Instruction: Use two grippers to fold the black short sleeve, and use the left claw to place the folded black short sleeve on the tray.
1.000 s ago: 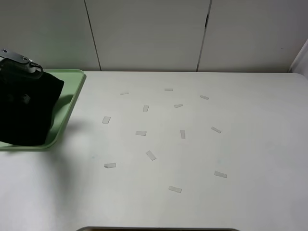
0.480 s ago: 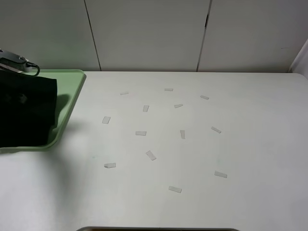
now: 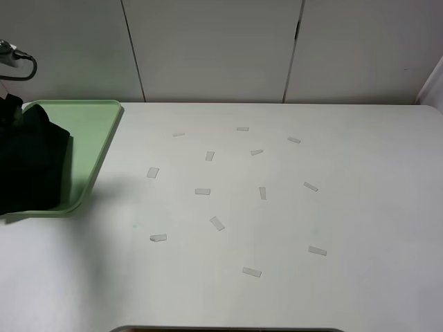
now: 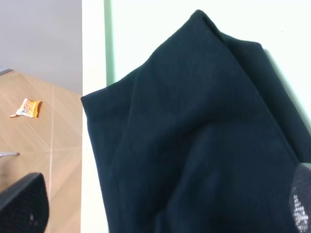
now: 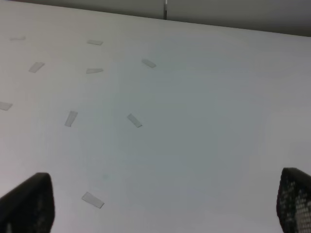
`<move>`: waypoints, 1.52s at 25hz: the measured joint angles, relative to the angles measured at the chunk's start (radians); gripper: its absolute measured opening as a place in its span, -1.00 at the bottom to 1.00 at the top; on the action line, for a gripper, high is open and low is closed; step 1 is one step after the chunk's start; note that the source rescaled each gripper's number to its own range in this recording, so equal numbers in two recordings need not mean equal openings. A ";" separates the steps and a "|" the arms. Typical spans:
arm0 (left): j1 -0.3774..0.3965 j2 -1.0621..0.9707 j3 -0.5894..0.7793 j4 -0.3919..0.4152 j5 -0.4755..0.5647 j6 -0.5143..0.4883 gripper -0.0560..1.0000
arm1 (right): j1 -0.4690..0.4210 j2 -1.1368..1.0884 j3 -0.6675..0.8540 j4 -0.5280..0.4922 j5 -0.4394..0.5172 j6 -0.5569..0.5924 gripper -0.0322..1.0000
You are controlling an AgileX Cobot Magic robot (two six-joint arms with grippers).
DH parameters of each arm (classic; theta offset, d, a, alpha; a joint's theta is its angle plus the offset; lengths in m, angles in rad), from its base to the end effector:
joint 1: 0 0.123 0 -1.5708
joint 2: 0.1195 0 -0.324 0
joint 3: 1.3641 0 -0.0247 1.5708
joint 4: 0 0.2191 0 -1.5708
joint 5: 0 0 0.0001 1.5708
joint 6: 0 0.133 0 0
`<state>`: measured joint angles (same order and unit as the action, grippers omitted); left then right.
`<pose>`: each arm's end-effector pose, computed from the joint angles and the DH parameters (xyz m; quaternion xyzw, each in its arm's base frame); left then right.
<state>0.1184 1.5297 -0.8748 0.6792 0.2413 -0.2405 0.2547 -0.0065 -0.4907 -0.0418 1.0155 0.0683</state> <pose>0.3143 0.0576 0.2587 0.1101 0.9096 0.1724 0.3617 -0.0299 -0.0127 0.2454 -0.0780 0.8382 0.0661 0.5357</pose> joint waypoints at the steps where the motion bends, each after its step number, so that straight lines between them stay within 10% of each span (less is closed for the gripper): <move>1: 0.000 0.000 0.006 0.000 0.001 -0.009 1.00 | 0.000 0.000 0.000 0.000 0.000 0.000 1.00; 15: -0.095 -0.285 0.023 -0.191 0.092 -0.042 1.00 | 0.000 0.000 0.000 0.000 0.000 0.000 1.00; 30: -0.095 -1.042 0.023 -0.301 0.793 0.126 1.00 | 0.000 0.000 0.000 0.000 0.000 0.000 1.00; 38: -0.095 -1.316 0.023 -0.477 0.920 0.216 1.00 | 0.000 0.000 0.000 0.000 0.000 0.000 1.00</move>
<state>0.0233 0.2133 -0.8519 0.2021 1.1616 -0.0245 0.2547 -0.0065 -0.4907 -0.0418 1.0155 0.0683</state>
